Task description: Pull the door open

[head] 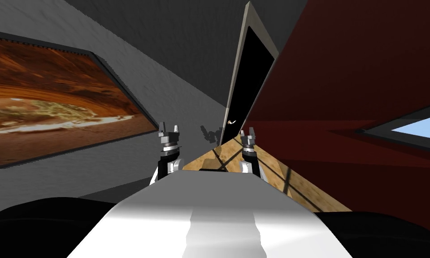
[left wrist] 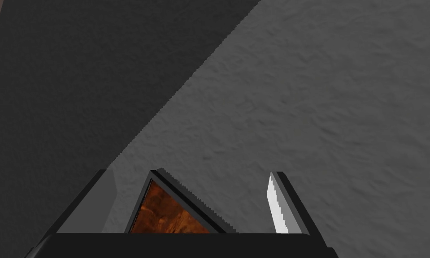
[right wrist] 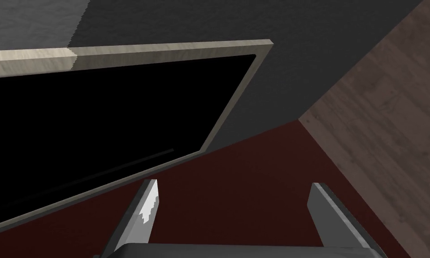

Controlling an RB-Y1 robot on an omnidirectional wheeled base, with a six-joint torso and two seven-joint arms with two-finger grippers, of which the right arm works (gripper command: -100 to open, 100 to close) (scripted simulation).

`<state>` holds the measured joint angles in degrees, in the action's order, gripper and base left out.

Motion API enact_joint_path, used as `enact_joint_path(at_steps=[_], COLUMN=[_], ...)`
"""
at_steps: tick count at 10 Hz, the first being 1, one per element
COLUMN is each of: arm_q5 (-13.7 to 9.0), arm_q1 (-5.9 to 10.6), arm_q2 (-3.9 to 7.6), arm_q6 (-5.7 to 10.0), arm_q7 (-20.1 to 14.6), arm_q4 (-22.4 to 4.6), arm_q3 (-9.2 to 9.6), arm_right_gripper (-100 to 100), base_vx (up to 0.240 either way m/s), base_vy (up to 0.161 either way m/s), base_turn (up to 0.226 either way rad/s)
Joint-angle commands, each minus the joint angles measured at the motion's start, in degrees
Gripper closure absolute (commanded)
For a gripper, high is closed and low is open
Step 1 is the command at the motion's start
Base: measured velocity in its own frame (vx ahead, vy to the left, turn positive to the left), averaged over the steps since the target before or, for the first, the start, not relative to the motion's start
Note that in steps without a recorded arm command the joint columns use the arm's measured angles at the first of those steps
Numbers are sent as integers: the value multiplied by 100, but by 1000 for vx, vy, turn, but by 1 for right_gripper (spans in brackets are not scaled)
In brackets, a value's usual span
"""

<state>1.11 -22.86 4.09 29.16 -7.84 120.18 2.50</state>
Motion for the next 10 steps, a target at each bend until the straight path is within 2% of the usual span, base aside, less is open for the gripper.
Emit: enact_joint_path(at_steps=[1, 7, 8, 10], arm_q5=[-73, -377, -377, -488], arm_q1=[126, 511, 511, 650], arm_q2=[55, 301, 301, 386], arm_q6=[43, 161, 161, 204], arm_q7=[39, 155, 155, 198], arm_q4=[-286, -1231, -1259, -1613], arm_q3=[33, 157, 157, 202], arm_right_gripper=[-100, -100, -100, -100], base_vx=[89, 70, 39, 34], base_vy=[-117, -114, -76, -70], base_turn=[141, 142, 53, 132])
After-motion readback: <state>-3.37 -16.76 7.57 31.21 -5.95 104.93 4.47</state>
